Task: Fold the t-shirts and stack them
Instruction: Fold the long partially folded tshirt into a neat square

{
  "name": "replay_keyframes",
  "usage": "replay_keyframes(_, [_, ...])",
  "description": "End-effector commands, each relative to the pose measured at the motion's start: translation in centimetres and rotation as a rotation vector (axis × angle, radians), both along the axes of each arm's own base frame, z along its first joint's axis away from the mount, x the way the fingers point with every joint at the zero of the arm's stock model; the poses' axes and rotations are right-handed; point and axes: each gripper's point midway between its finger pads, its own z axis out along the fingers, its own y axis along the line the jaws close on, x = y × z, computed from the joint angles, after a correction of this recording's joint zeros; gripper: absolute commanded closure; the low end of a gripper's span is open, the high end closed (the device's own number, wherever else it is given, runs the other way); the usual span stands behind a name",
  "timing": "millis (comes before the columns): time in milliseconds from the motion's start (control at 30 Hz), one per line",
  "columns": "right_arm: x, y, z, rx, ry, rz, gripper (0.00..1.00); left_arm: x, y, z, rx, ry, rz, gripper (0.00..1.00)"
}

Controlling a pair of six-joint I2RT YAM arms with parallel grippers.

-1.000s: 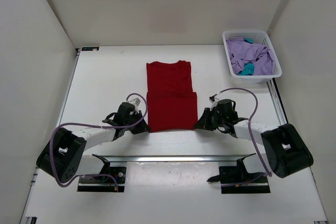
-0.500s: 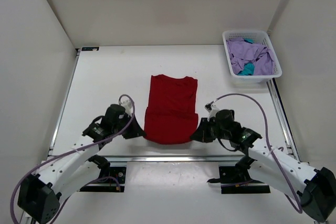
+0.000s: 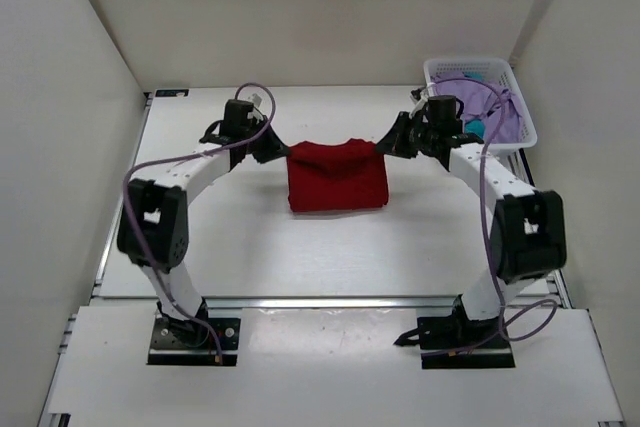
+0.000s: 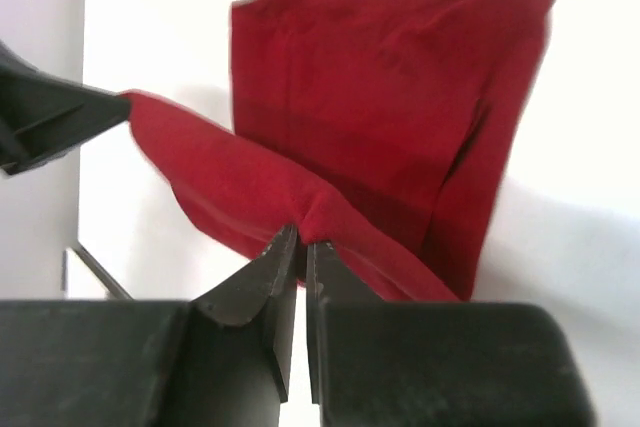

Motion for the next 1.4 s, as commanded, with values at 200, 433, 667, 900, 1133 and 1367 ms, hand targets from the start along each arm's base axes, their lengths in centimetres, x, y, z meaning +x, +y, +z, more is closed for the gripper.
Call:
replay_keyframes(200, [13.5,0.0,0.1,0.100,-0.022,0.030,1.00,13.8,2.5,-1.3,0.003,-0.025,0.185,0.96])
replay_keyframes(433, [17.2,0.9,-0.1,0.013,0.012,0.059,0.64,15.0,6.1,-1.7,-0.067,-0.014,0.285,0.43])
replay_keyframes(667, [12.7,0.7,-0.8,-0.044,-0.002,0.026,0.87,10.5,-0.5,1.5,-0.050,-0.130,0.124,0.48])
replay_keyframes(900, [3.6,2.0,-2.3,0.001,-0.051,0.043,0.99,6.5,-1.8,-2.9,0.018,-0.076,0.077,0.43])
replay_keyframes(1133, [-4.1,2.0,-4.8,0.017,-0.057,0.087,0.66,5.2,2.3,-5.0,0.018,-0.059,0.168,0.26])
replay_keyframes(1367, [-8.5,1.8,-8.0,-0.014,-0.009,0.123,0.56,5.7,-0.8,-9.2,-0.028,0.024,0.054,0.21])
